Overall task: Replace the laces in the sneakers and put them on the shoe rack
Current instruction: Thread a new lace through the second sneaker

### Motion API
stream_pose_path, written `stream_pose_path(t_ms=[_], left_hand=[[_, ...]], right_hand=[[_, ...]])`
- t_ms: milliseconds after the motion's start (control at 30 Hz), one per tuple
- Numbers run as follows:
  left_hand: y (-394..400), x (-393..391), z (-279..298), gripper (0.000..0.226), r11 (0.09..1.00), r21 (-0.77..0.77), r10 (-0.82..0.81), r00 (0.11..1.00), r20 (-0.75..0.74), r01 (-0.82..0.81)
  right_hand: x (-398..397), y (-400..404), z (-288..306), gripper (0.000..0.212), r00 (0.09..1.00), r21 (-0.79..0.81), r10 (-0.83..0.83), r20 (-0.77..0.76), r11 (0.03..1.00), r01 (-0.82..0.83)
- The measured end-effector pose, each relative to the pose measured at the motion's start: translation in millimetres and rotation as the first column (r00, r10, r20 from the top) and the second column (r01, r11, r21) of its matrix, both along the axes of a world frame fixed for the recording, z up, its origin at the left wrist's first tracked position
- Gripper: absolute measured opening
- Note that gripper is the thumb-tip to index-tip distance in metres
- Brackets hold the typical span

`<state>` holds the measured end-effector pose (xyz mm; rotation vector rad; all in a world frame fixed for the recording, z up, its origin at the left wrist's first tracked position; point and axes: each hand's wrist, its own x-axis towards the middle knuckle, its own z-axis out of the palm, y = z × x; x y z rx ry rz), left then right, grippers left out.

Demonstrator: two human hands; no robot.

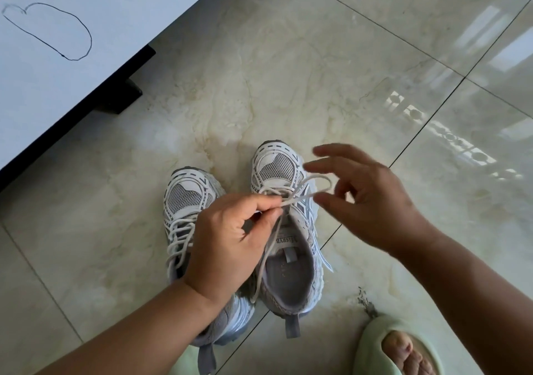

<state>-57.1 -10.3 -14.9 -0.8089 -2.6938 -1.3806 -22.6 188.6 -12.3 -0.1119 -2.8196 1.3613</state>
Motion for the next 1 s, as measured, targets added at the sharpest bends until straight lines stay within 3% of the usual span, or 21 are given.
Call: stream_pose_path(t_ms=[67,167,233,333,400,467,733,1000], left_hand=[[8.9,0.3,0.4,0.013,0.999,-0.035,-0.033,0.999,-0.036,0.032],[16.6,0.2,-1.2,0.013,0.999,-0.036,-0.026,1.000,-0.003,0.026],[14.2,2.2,-7.2,0.015,0.994,-0.108,-0.006,1.000,0.018,0.008],[9.2,6.9,-13.9,0.035,0.928,-0.366,0.081,0.997,0.010,-0.072],[13.0,10.4,-14.9,0.052,0.885,-0.461,0.092,0.995,0.039,-0.064],[18.6,13.2,-16.8,0.054,0.868,-0.495,0.068,0.996,0.057,-0.031],[24.3,15.4,-24.3,0.040,0.958,-0.277,0.143,0.960,0.242,-0.073],[24.0,15.5,-21.9,0.043,0.963,-0.263,0.119,0.961,0.249,-0.052]], right_hand=[[3.7,-13.0,9.1,0.036,0.993,-0.190,0.113,0.034,0.976,-0.105],[6.8,-20.5,7.0,0.026,0.984,-0.315,0.101,0.144,0.948,-0.051],[8.6,-13.7,-3.3,0.018,0.986,-0.253,0.002,0.165,0.967,0.040],[10.3,-2.0,-15.8,0.010,0.990,-0.052,-0.096,0.103,0.993,0.101],[10.8,1.3,-21.3,0.013,0.995,0.034,-0.083,0.060,0.996,0.081],[11.1,0.4,-24.3,0.017,0.997,0.049,-0.041,0.062,0.998,0.038],[15.5,-1.8,-23.8,0.014,0.997,0.053,0.033,0.074,0.998,-0.037],[11.2,-9.0,-17.9,0.008,0.995,0.155,0.094,-0.027,0.984,-0.089]])
